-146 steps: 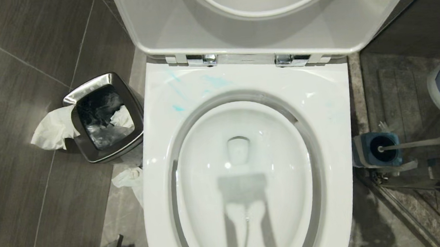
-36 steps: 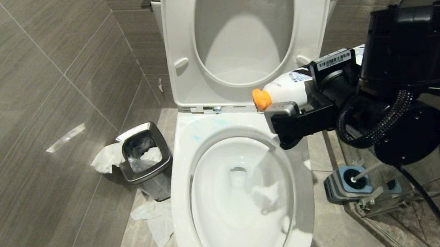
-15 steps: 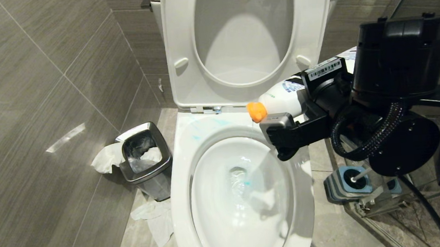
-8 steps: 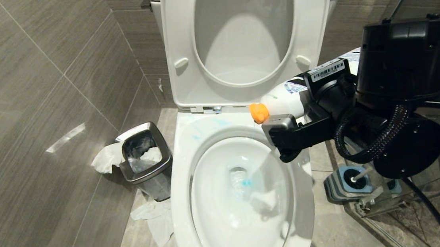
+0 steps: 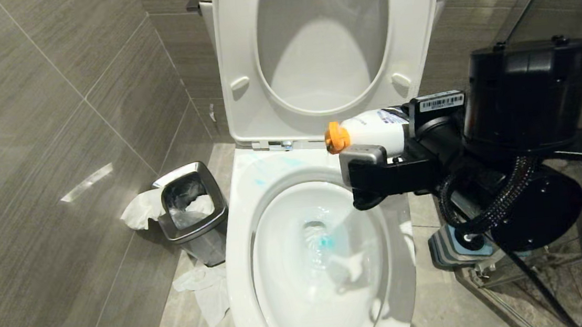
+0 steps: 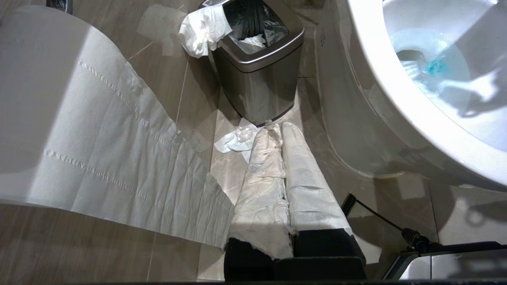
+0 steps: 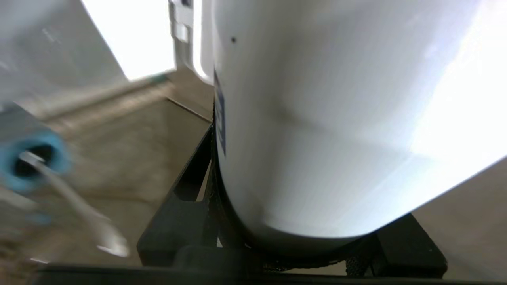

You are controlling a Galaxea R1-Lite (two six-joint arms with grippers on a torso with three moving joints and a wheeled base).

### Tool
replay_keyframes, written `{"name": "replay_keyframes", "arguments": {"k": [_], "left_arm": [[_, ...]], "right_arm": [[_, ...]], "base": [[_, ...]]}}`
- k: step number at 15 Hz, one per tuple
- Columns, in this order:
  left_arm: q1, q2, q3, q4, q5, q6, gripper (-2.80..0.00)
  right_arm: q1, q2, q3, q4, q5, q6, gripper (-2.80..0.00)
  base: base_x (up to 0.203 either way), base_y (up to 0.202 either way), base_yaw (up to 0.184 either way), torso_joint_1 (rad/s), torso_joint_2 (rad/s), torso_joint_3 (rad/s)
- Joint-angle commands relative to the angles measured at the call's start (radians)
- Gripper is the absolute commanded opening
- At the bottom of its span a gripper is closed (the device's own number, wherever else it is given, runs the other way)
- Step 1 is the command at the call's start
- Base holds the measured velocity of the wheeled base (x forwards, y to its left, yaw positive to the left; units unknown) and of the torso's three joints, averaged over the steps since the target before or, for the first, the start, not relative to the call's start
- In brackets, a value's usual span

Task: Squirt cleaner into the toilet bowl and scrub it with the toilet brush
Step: Pour in the cleaning agent, then place the cleaning agent on the floor

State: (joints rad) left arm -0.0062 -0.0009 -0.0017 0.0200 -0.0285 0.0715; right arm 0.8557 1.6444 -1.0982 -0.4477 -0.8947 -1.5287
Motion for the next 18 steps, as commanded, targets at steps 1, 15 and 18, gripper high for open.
{"name": "replay_keyframes", "arguments": {"k": [1,15,18], "left_arm": [[0.000,0.001,0.000,0.000,-0.001,0.001,-2.80],[0.000,0.001,0.001,0.000,0.001,0.001,-2.80],[0.000,0.001,0.002,0.000,0.001,0.001,-2.80]], "right_arm": [[0.014,0.010,0.009,-0.003,-0.006,0.179,-2.80],[-0.043,-0.191,0.019,0.000,-0.021,0.452,-2.80],[-0.055,-0.226,0.110,0.000,-0.024,0.560,-2.80]], "base": [[0.000,0.000,0.000,0.000,0.00,0.000],[0.000,0.000,0.000,0.000,0.00,0.000],[0.000,0.000,0.000,0.000,0.00,0.000]]}}
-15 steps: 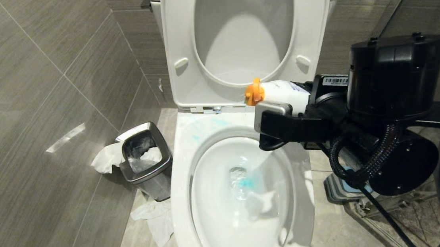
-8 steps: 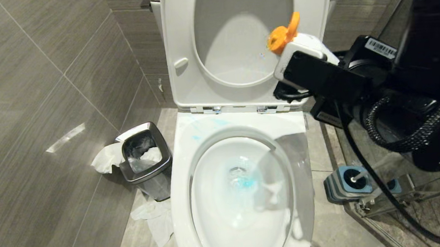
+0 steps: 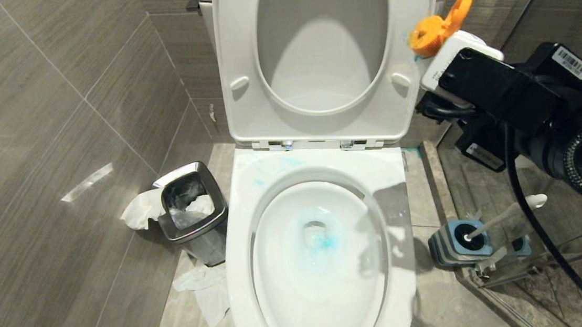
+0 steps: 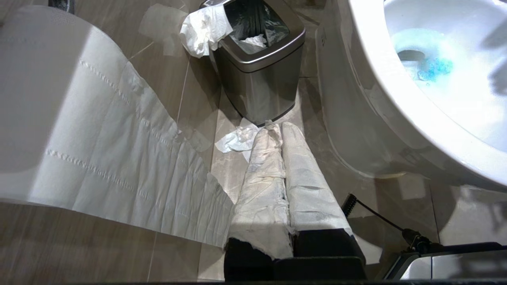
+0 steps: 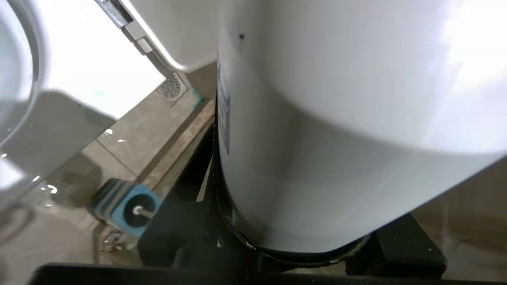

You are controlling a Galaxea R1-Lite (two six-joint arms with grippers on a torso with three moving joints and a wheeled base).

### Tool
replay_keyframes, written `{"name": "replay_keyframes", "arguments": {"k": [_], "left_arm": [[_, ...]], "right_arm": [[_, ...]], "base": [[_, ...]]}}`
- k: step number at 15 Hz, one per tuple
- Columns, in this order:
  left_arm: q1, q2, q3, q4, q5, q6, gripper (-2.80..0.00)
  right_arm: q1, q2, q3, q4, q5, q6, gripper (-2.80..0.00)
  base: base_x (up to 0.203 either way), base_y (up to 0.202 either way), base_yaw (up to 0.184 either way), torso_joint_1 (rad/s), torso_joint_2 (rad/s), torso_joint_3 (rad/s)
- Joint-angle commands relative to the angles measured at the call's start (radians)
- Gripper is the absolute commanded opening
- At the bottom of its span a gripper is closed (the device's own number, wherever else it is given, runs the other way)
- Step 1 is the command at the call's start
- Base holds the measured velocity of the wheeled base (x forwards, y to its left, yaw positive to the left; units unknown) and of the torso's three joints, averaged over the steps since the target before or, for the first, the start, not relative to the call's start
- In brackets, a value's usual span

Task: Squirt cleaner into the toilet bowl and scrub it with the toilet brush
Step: Place the cleaning agent on the floor

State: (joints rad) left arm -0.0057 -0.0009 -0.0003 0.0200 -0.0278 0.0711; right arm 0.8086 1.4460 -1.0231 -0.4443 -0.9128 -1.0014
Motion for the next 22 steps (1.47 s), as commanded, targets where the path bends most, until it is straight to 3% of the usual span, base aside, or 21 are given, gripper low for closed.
{"name": "replay_keyframes", "arguments": {"k": [1,3,6,9,13,15,19,20,22], "left_arm": [[0.000,0.001,0.000,0.000,-0.001,0.000,-2.80],[0.000,0.001,0.000,0.000,-0.001,0.001,-2.80],[0.000,0.001,-0.001,0.000,0.000,0.001,-2.80],[0.000,0.001,0.000,0.000,0.000,-0.001,-2.80],[0.000,0.001,0.000,0.000,0.000,-0.001,-2.80],[0.000,0.001,0.000,0.000,0.000,0.001,-2.80],[0.000,0.001,0.000,0.000,0.000,-0.001,-2.80],[0.000,0.001,0.000,0.000,0.000,-0.001,-2.80],[0.000,0.001,0.000,0.000,0.000,0.000,-2.80]], "right_arm": [[-0.010,-0.031,0.058,-0.004,-0.008,0.074,-2.80],[-0.011,-0.082,0.103,-0.004,-0.030,0.107,-2.80],[-0.044,-0.145,0.069,0.088,-0.065,0.054,-2.80],[-0.132,-0.173,0.042,0.164,-0.036,0.049,-2.80],[-0.172,-0.189,-0.014,0.220,0.013,0.081,-2.80],[-0.216,-0.150,-0.054,0.234,0.146,0.142,-2.80],[-0.340,-0.087,-0.166,0.358,0.592,0.390,-2.80],[-0.357,-0.081,-0.179,0.371,0.638,0.458,-2.80],[-0.362,-0.078,-0.176,0.350,0.646,0.560,-2.80]], "base": [[0.000,0.000,0.000,0.000,0.00,0.000],[0.000,0.000,0.000,0.000,0.00,0.000],[0.000,0.000,0.000,0.000,0.00,0.000],[0.000,0.000,0.000,0.000,0.00,0.000],[0.000,0.000,0.000,0.000,0.00,0.000],[0.000,0.000,0.000,0.000,0.00,0.000],[0.000,0.000,0.000,0.000,0.00,0.000],[0.000,0.000,0.000,0.000,0.00,0.000],[0.000,0.000,0.000,0.000,0.00,0.000]]}}
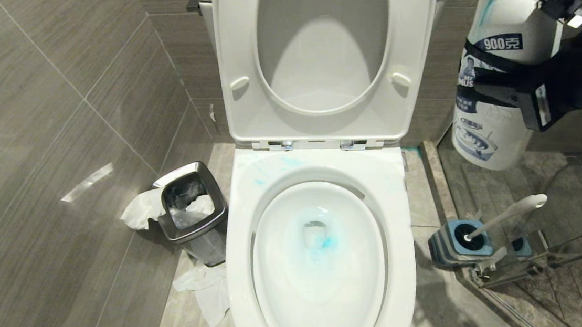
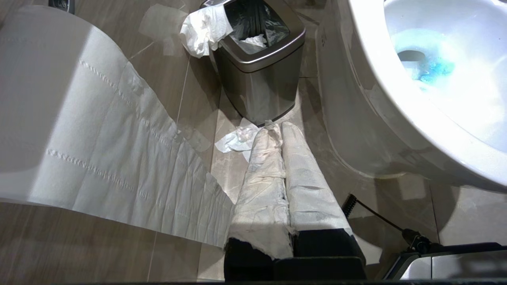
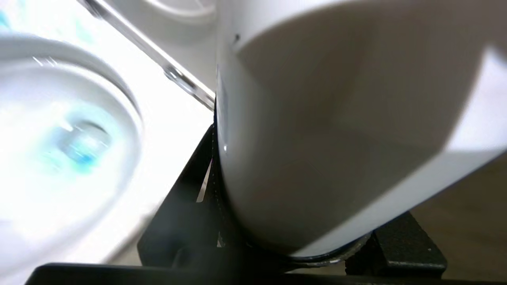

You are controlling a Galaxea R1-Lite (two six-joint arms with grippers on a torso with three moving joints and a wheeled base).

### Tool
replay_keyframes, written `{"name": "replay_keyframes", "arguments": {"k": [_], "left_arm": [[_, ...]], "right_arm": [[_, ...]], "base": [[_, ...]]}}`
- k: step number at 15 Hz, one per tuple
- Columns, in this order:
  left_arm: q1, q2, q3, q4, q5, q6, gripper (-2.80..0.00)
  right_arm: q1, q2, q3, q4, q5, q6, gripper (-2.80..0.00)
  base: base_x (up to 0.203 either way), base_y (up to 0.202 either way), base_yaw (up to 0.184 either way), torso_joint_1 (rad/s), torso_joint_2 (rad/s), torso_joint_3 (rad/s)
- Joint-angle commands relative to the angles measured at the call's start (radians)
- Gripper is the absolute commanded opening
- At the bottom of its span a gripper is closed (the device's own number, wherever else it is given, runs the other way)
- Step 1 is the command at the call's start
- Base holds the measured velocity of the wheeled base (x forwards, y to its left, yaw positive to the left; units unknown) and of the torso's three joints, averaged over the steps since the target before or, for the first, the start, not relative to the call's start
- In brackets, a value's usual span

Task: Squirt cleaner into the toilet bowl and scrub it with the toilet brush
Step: Place the cleaning agent on the floor

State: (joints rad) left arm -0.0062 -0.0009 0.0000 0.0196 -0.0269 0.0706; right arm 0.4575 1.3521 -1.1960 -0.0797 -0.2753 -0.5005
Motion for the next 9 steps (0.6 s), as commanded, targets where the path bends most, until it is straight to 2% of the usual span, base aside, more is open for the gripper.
{"name": "replay_keyframes", "arguments": {"k": [1,5,9], "left_arm": [[0.000,0.001,0.000,0.000,-0.001,0.000,-2.80],[0.000,0.001,0.000,0.000,-0.001,0.000,-2.80],[0.000,0.001,0.000,0.000,-0.001,0.000,-2.80]], "right_arm": [[-0.014,0.018,0.003,-0.054,0.007,0.089,-2.80],[-0.088,0.043,0.031,-0.254,0.003,0.208,-2.80],[-0.174,0.066,0.044,-0.337,0.010,0.267,-2.80]], "base": [[0.000,0.000,0.000,0.000,0.00,0.000],[0.000,0.000,0.000,0.000,0.00,0.000],[0.000,0.000,0.000,0.000,0.00,0.000]]}}
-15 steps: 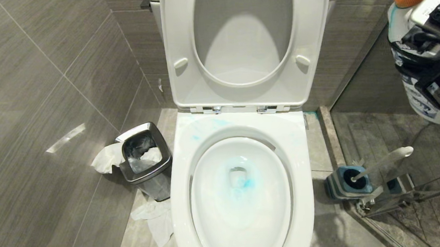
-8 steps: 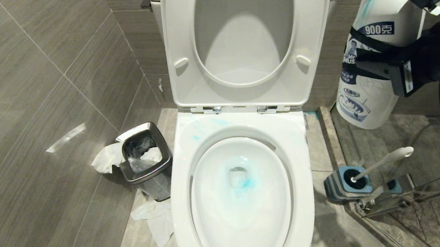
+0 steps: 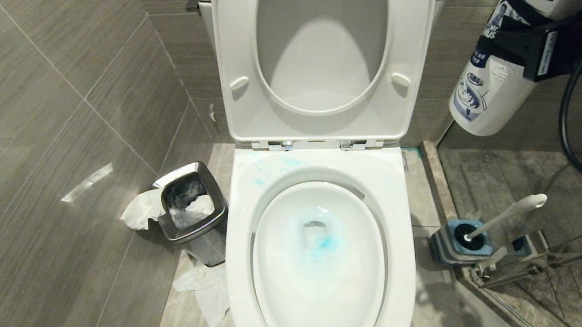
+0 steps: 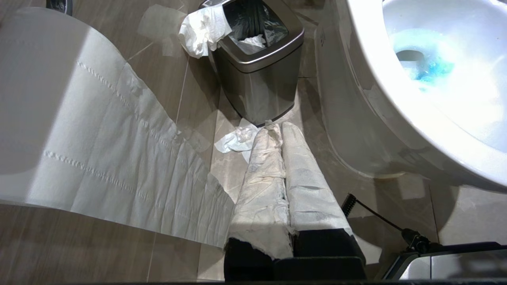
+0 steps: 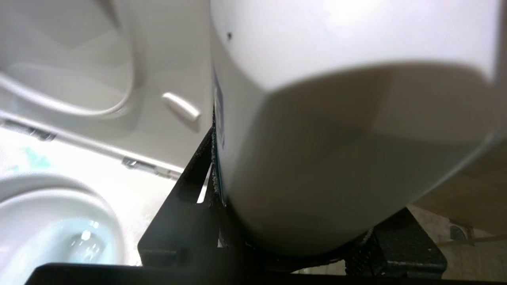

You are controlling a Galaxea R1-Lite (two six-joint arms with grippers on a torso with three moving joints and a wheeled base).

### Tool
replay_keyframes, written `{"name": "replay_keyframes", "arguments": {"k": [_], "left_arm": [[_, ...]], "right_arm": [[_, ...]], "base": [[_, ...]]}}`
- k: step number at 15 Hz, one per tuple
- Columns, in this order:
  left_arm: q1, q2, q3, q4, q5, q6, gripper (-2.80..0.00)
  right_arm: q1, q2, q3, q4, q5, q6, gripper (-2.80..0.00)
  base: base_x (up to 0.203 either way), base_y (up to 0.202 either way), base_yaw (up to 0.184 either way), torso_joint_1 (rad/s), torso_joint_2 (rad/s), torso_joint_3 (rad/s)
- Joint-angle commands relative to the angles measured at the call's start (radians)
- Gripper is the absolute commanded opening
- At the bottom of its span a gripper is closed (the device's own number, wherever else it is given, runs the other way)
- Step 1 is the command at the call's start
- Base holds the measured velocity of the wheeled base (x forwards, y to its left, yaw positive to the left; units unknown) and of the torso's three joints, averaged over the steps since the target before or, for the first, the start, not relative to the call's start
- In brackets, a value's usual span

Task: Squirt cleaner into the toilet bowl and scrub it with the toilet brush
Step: Place the cleaning agent on the floor

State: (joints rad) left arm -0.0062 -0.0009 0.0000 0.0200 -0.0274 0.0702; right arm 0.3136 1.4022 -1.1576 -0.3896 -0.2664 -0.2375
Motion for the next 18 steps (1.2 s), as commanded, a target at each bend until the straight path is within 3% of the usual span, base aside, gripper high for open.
{"name": "replay_keyframes", "arguments": {"k": [1,10,14,18], "left_arm": [[0.000,0.001,0.000,0.000,0.000,0.000,-2.80],[0.000,0.001,0.000,0.000,0.000,0.000,-2.80],[0.000,0.001,0.000,0.000,0.000,0.000,-2.80],[0.000,0.001,0.000,0.000,0.000,0.000,-2.80]], "right_arm": [[-0.049,0.022,0.012,-0.059,0.004,0.021,-2.80],[-0.125,0.163,0.062,-0.292,0.010,0.118,-2.80],[-0.136,0.269,0.075,-0.416,0.000,0.124,-2.80],[-0.138,0.358,0.100,-0.450,-0.001,0.119,-2.80]], "base": [[0.000,0.000,0.000,0.000,0.00,0.000],[0.000,0.000,0.000,0.000,0.00,0.000],[0.000,0.000,0.000,0.000,0.00,0.000],[0.000,0.000,0.000,0.000,0.00,0.000]]}}
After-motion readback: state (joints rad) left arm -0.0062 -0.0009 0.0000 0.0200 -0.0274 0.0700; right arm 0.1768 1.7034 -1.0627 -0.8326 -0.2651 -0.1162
